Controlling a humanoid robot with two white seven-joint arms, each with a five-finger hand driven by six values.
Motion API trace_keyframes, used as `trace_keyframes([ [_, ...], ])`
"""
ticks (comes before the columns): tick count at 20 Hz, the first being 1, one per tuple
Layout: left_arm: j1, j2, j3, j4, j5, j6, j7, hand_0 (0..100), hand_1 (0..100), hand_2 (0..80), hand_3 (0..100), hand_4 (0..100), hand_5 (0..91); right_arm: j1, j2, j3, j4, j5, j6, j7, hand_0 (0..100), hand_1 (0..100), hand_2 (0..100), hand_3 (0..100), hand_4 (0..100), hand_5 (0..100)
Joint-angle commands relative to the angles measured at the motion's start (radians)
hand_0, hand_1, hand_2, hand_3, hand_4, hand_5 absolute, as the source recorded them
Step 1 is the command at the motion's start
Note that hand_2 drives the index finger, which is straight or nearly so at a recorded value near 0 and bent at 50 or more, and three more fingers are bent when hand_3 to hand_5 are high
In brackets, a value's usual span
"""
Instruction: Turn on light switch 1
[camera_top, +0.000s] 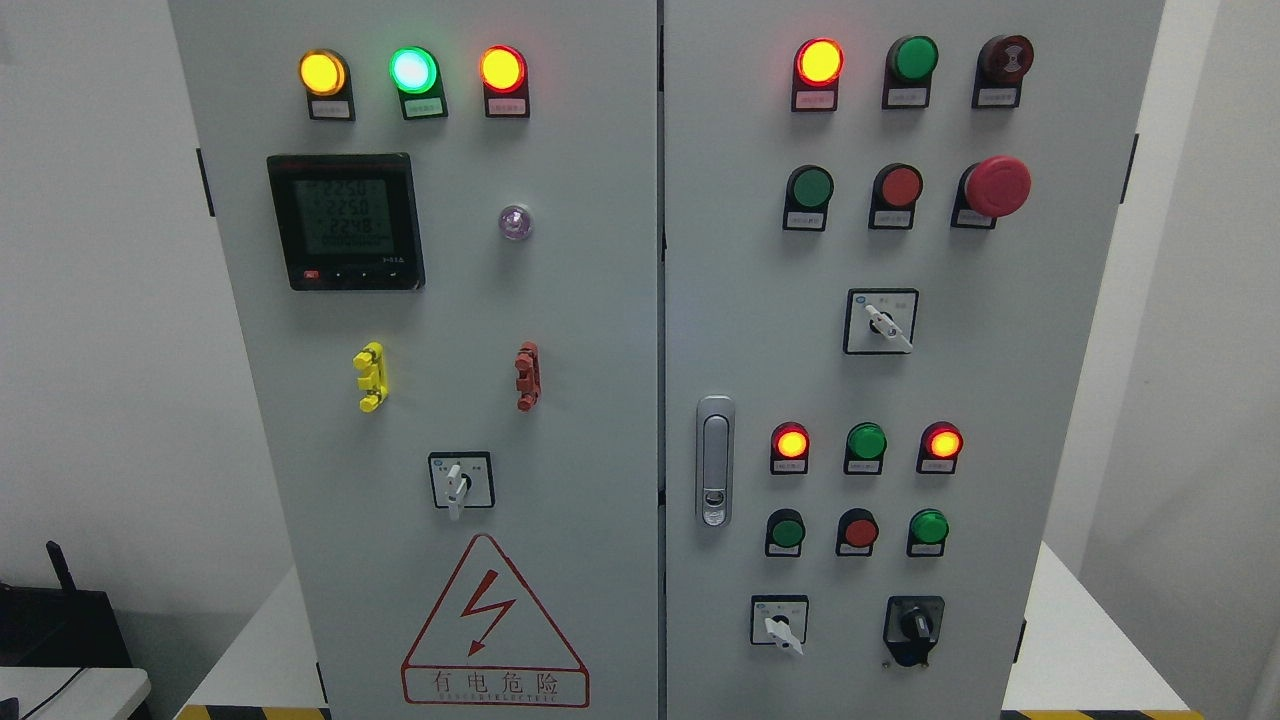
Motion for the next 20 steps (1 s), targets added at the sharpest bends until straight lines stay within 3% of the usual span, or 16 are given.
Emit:
trace_keyframes([
  [1, 0.014, -0.007, 0.137, -0.462, 0.015, -0.047, -0.063, 39, 29, 34.0, 56, 68, 38.2, 0.000, 0.000, 0.020, 0.000, -0.026, 0.000, 0.001, 12, 39, 0, 0, 0, 0],
  [3, 0.010, -0.008, 0.131, -0.526, 0.015, -0.041, -0.106, 36, 28, 33.4, 56, 67, 39.1, 0.000, 0.000, 0.020, 0.000, -0.026, 0.000, 0.001, 12, 39, 0, 0, 0, 0],
  [6, 0.002, -0.013, 0.099, -0.598, 0.013, -0.035, -0.113, 29, 26, 30.1, 55, 66, 38.3, 0.000, 0.000, 0.020, 0.000, -0.026, 0.000, 0.001, 12, 39, 0, 0, 0, 0],
  [11, -0.030, -0.016, 0.052, -0.674, 0.021, -0.035, -0.113, 25, 27, 31.1, 58, 67, 38.9, 0.000, 0.000, 0.020, 0.000, -0.026, 0.000, 0.001, 12, 39, 0, 0, 0, 0],
  [16, -0.058, -0.018, -0.059, -0.738, 0.058, -0.014, -0.119, 21, 26, 37.7, 64, 72, 52.3, 0.000, 0.000, 0.020, 0.000, -0.026, 0.000, 0.001, 12, 39, 0, 0, 0, 0],
  [20, -0.064, -0.021, -0.142, -0.781, 0.058, -0.006, -0.145, 18, 27, 39.5, 68, 75, 57.3, 0.000, 0.000, 0.020, 0.000, -0.026, 0.000, 0.001, 12, 39, 0, 0, 0, 0],
])
